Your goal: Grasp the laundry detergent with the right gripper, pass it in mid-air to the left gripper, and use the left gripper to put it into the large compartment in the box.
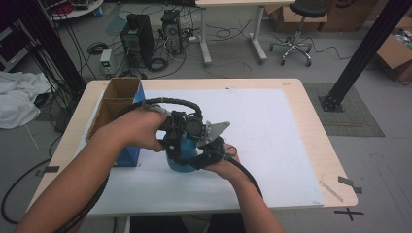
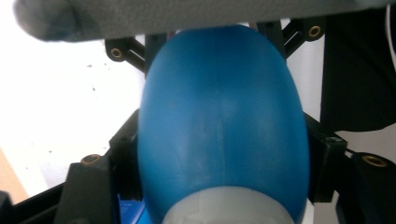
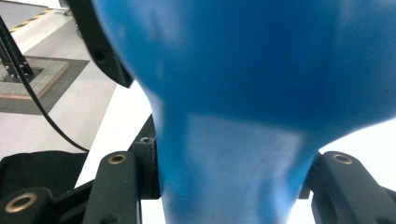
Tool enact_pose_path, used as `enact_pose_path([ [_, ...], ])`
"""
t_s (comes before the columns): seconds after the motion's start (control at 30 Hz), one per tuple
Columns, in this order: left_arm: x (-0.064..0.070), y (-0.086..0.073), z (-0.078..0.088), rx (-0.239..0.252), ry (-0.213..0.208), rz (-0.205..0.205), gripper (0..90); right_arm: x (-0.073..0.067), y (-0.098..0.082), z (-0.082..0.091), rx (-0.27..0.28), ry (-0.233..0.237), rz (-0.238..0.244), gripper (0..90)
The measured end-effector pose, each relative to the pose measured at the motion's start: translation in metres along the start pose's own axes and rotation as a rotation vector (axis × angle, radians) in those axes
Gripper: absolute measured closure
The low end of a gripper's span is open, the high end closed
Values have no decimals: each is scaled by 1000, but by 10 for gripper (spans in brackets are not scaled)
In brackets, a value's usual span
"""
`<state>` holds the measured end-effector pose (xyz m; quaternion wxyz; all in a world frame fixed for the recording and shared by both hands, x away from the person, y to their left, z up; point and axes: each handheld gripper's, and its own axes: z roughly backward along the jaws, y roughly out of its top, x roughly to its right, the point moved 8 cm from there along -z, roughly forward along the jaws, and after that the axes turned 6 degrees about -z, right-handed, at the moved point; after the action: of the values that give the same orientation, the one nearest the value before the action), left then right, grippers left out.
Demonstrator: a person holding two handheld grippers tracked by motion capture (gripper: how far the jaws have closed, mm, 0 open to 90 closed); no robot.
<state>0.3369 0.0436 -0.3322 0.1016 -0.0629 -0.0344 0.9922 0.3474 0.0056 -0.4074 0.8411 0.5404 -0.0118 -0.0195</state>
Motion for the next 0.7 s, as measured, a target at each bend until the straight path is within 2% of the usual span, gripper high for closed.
enact_pose_path([
  [0.13,0,0,-1,-4,10,0,367,-2,1,-1,9,7,-11,458],
  [0.17,0,0,-1,-5,10,-1,373,0,1,-2,7,5,6,458],
  [0.23,0,0,-1,-8,9,1,375,0,1,-2,5,8,9,459],
  [0.3,0,0,-2,-9,11,0,378,-2,1,-3,10,10,-12,459],
  [0.47,-1,0,0,-16,7,8,384,-2,1,-2,10,8,-11,458],
  [0.5,-1,1,0,-18,11,8,385,0,1,-1,7,-2,7,456],
  [0.53,-1,1,0,-14,14,10,386,-4,1,-1,3,12,-30,455],
  [0.57,-1,1,2,-24,6,11,387,-1,2,0,13,-1,-3,452],
  [0.6,-1,1,2,-24,6,11,387,-1,2,0,13,-1,-3,452],
  [0.63,-2,2,2,-16,4,12,388,-4,2,1,10,15,-29,446],
  [0.7,-3,3,4,-9,-5,19,389,0,3,3,20,-11,5,439],
])
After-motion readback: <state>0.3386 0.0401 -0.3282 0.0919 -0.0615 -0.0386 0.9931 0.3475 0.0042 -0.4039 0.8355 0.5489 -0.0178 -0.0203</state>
